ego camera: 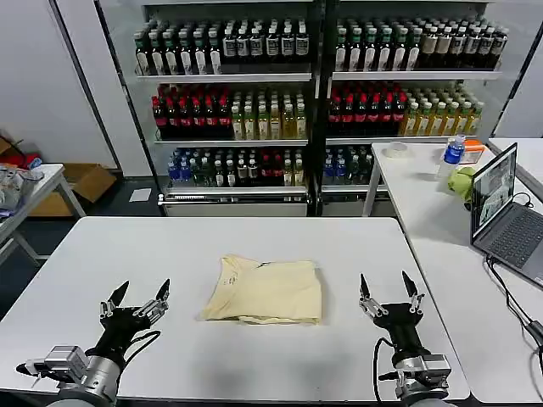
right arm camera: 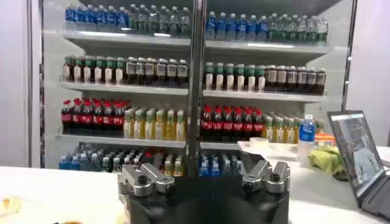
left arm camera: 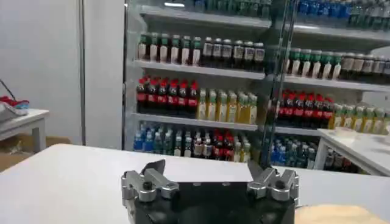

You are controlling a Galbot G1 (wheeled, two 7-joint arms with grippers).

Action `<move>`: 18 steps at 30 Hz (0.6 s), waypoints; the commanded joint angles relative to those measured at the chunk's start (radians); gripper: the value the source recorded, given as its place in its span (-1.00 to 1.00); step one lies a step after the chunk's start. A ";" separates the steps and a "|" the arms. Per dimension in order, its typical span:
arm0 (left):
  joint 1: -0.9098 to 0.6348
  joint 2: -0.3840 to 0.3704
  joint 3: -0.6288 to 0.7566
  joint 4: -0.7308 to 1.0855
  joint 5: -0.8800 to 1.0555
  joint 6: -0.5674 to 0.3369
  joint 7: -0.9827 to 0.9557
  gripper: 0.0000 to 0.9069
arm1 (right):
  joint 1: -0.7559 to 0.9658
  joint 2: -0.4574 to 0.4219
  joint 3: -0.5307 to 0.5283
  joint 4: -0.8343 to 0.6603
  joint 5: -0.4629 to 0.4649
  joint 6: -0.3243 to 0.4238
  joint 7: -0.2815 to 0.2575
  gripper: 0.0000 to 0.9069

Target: Fold and organize the clothes.

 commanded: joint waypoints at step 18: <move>0.005 -0.012 0.000 -0.010 0.059 0.001 0.014 1.00 | -0.050 -0.019 0.037 0.057 -0.018 0.007 0.012 1.00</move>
